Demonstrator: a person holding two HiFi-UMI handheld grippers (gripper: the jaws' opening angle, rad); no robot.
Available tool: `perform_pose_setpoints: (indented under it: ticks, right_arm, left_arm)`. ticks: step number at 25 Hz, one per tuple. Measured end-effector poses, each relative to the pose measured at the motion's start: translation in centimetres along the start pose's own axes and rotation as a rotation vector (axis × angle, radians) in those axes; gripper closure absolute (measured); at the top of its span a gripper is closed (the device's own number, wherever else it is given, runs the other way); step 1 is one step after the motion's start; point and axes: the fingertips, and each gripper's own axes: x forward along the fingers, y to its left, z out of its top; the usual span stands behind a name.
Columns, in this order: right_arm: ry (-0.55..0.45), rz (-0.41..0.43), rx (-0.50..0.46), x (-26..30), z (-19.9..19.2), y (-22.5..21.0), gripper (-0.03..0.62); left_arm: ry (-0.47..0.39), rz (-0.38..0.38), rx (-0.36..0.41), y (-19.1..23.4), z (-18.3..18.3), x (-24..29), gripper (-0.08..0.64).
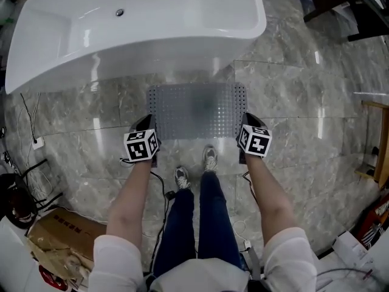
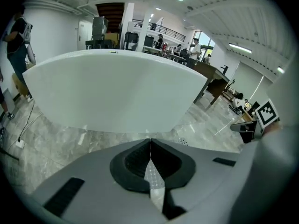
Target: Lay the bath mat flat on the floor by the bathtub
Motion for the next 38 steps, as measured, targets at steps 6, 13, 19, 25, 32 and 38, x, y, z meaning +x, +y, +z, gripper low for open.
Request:
perform_pose_setpoints:
  ticks: [6,13,19,25,32,38]
  right_arm:
    - [-0.046,0.025,0.015,-5.4,2.5,0.6,0.561]
    - [-0.121,0.066,0.023,-11.0,5.8,1.9,0.561]
    - [-0.202,0.109,-0.020,-16.3,9.1,4.3,0.561]
    - [-0.304,0.149,-0.017,-22.3,12.4,6.5,0.561]
    - [-0.420,0.180,-0.011,-29.8,15.2,7.8,0.561]
    - [-0.530,0.210,-0.007,-36.0,17.6,8.9,0.561]
  left_arm:
    - [-0.053,-0.033,0.034,-2.4,2.9,-5.0,0.528]
    - [-0.105,-0.094,0.075,-5.5,5.8,-9.7,0.528]
    - [-0.167,-0.130,0.058,-7.5,8.3,-14.3,0.528]
    - [-0.230,-0.154,0.070,-8.3,10.8,-19.6,0.528]
    - [-0.337,-0.194,0.090,-10.3,13.6,-26.9,0.526]
    - [-0.457,-0.246,0.084,-12.2,16.0,-33.3,0.526]
